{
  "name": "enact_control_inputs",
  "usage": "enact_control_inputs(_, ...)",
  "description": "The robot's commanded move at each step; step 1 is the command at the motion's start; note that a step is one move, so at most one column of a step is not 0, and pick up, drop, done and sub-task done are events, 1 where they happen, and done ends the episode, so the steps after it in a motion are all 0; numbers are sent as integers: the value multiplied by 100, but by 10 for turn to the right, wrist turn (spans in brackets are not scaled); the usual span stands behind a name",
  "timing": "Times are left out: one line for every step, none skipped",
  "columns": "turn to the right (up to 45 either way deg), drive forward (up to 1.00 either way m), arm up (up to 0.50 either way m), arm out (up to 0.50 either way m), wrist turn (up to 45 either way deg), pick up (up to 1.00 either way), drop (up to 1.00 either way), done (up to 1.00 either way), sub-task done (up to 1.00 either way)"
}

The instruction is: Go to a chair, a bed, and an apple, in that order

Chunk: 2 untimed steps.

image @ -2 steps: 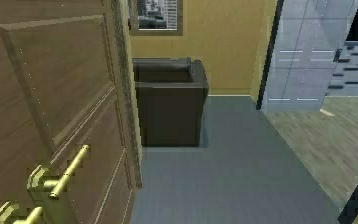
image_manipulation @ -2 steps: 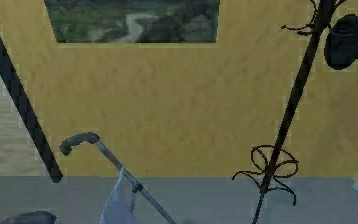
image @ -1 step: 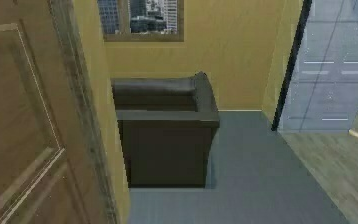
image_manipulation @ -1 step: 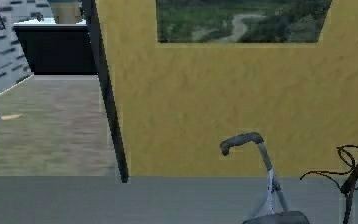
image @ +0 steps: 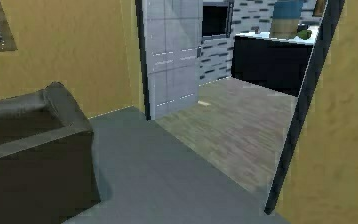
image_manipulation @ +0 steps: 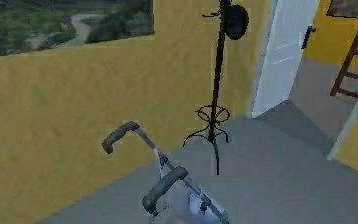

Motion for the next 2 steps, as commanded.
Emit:
enact_control_inputs(0,100,0,0,0,0,0,0,0)
enact_control_inputs(90,0,0,0,0,0,0,0,0)
